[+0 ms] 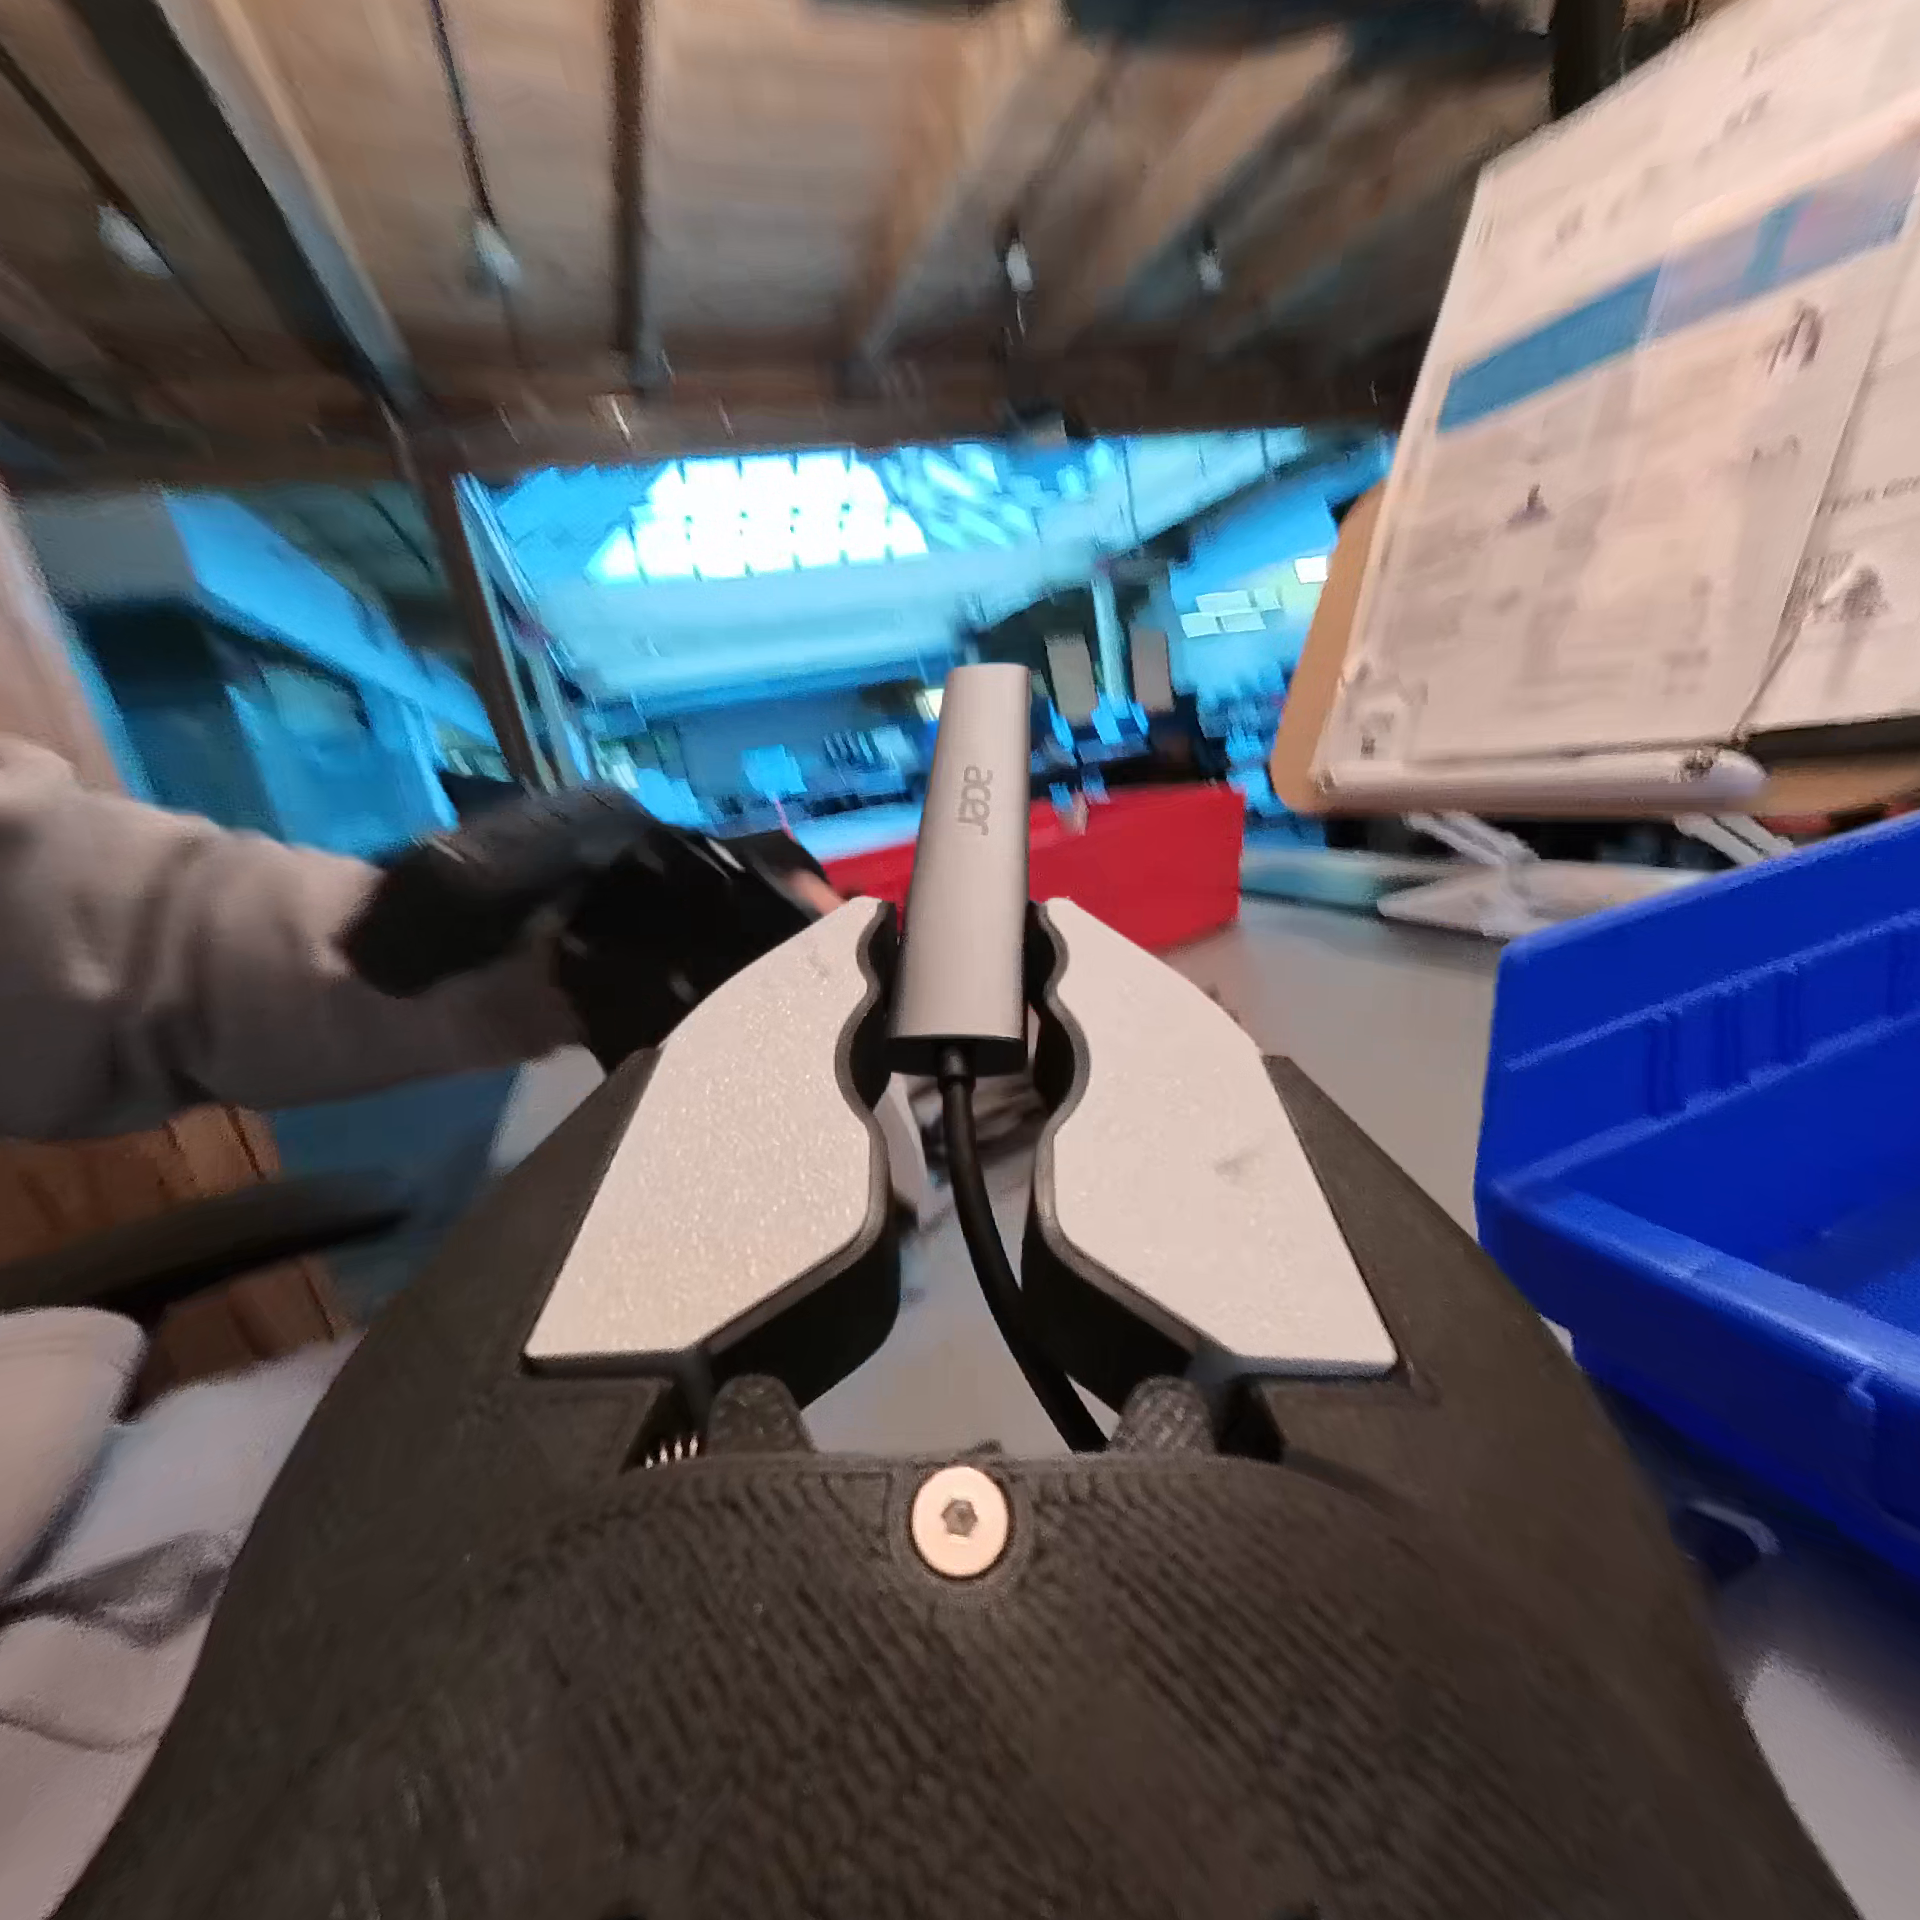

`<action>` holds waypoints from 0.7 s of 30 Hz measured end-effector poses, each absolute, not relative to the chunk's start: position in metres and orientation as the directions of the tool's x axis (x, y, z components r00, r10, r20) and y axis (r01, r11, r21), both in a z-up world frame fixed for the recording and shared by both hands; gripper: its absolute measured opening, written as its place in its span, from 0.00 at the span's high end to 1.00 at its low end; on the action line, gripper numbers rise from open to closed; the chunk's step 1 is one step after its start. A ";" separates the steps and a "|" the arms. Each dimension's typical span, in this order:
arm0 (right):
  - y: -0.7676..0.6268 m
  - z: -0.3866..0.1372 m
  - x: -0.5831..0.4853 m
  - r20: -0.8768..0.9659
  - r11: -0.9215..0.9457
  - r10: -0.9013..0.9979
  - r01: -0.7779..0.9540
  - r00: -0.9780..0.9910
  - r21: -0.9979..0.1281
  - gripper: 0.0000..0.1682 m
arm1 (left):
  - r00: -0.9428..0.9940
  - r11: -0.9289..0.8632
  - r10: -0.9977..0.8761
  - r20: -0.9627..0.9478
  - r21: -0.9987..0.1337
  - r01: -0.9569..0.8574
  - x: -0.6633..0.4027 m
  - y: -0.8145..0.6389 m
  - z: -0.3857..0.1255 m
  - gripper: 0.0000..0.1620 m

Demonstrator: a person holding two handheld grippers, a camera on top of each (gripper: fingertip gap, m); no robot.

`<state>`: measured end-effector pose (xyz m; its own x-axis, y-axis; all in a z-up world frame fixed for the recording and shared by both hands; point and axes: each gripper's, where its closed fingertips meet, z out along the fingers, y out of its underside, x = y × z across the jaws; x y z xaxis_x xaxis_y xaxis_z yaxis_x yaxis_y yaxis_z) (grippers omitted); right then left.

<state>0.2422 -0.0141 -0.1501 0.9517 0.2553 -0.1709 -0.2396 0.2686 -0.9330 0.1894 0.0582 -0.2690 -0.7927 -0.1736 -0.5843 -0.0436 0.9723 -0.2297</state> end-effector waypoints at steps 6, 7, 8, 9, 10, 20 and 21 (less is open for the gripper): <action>0.011 -0.169 0.232 -0.116 0.077 0.190 -0.133 0.975 -0.988 0.86 | -0.434 0.992 -0.123 -0.893 -0.113 -0.047 0.195 0.071 -0.211 0.95; 0.012 -0.170 0.233 -0.118 0.066 0.178 -0.132 0.977 -0.989 0.86 | -0.365 0.996 -0.088 -0.927 -0.071 -0.061 0.193 0.073 -0.203 0.95; 0.013 -0.171 0.233 -0.126 0.057 0.176 -0.138 0.976 -0.989 0.86 | -0.305 0.996 -0.064 -0.950 -0.043 -0.075 0.190 0.075 -0.196 0.96; 0.013 -0.172 0.234 -0.142 0.045 0.182 -0.152 0.973 -0.987 0.86 | -0.253 0.996 -0.053 -0.966 -0.031 -0.087 0.186 0.075 -0.191 0.96; 0.015 -0.173 0.235 -0.162 0.030 0.193 -0.171 0.968 -0.985 0.86 | -0.207 0.995 -0.048 -0.977 -0.028 -0.097 0.183 0.075 -0.187 0.96; 0.029 -0.199 0.213 -0.170 -0.191 0.263 -0.121 0.950 -0.974 0.86 | -0.088 0.988 -0.004 -0.996 0.010 -0.153 0.171 0.096 -0.178 0.95; 0.029 -0.200 0.211 -0.168 -0.199 0.272 -0.116 0.947 -0.973 0.86 | -0.071 0.988 -0.002 -0.997 0.009 -0.154 0.170 0.098 -0.176 0.96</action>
